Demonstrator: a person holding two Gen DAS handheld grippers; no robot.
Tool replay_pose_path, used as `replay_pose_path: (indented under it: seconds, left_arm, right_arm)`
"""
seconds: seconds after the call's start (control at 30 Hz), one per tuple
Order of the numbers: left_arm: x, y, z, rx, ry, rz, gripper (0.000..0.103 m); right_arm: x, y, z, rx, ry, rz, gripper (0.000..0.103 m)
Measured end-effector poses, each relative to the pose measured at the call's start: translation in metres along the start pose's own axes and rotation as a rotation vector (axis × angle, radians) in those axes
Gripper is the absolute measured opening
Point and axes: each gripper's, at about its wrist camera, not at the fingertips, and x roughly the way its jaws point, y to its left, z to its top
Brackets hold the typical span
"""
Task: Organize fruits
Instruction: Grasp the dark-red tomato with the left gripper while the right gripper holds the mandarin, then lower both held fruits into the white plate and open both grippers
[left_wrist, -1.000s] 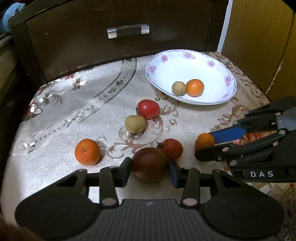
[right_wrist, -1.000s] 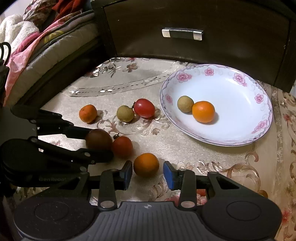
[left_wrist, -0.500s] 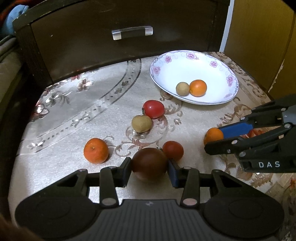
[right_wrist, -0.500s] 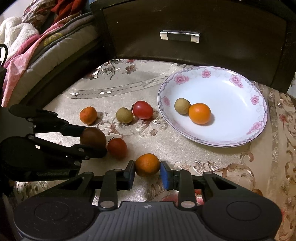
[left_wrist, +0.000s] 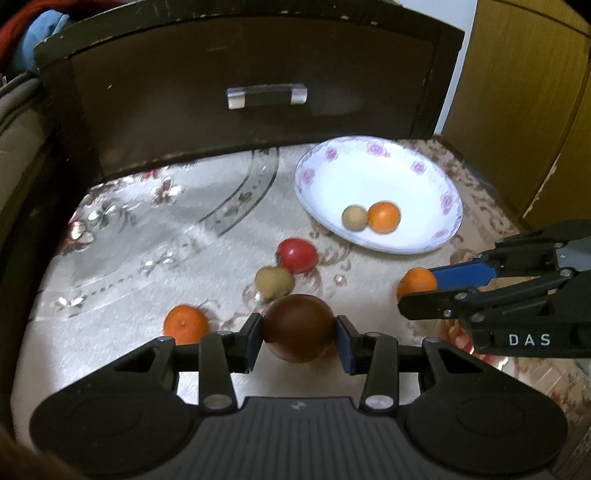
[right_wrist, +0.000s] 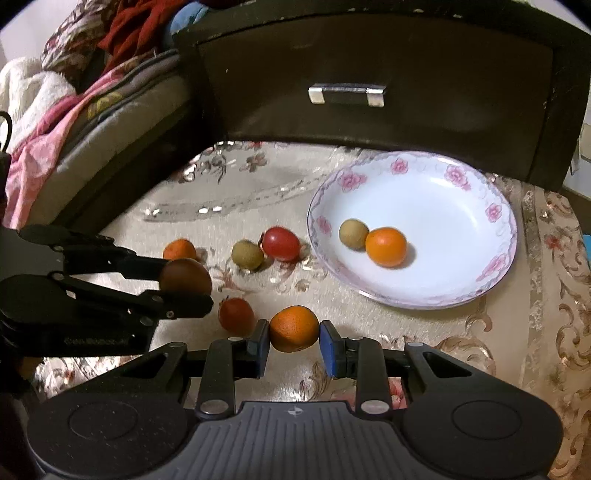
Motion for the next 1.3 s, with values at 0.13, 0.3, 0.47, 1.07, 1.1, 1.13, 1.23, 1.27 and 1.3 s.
replay_pose_path:
  seconds: [0.13, 0.3, 0.47, 1.07, 1.1, 1.13, 1.23, 1.27, 1.3]
  left_arm:
    - [0.0, -0.006, 0.011, -0.009, -0.023, -0.016, 0.05]
    - [0.003, -0.015, 0.026, -0.003, -0.056, -0.023, 0.05]
    - [0.01, -0.025, 0.041, 0.011, -0.077, -0.025, 0.05]
    - [0.052, -0.043, 0.061, 0.031, -0.053, -0.027, 0.049]
    - [0.053, -0.043, 0.062, 0.036, -0.052, -0.026, 0.049]
    - [0.055, -0.044, 0.062, 0.039, -0.051, -0.026, 0.049]
    - [0.06, -0.044, 0.064, 0.042, -0.046, -0.025, 0.049]
    - [0.061, -0.044, 0.064, 0.044, -0.046, -0.024, 0.049]
    - [0.063, -0.045, 0.064, 0.045, -0.047, -0.023, 0.049]
  right_arm:
    - [-0.008, -0.003, 0.006, 0.008, -0.031, -0.008, 0.023]
    - [-0.016, -0.011, 0.013, 0.025, -0.07, -0.024, 0.023]
    - [-0.022, -0.022, 0.021, 0.051, -0.106, -0.052, 0.023]
    - [-0.005, -0.062, 0.024, 0.151, -0.097, -0.099, 0.023]
    - [-0.005, -0.063, 0.024, 0.154, -0.096, -0.101, 0.023]
    - [-0.005, -0.064, 0.024, 0.155, -0.096, -0.104, 0.023]
    - [-0.003, -0.068, 0.024, 0.168, -0.09, -0.104, 0.024]
    - [-0.002, -0.069, 0.024, 0.174, -0.088, -0.101, 0.024]
    - [0.0, -0.071, 0.024, 0.18, -0.086, -0.098, 0.024]
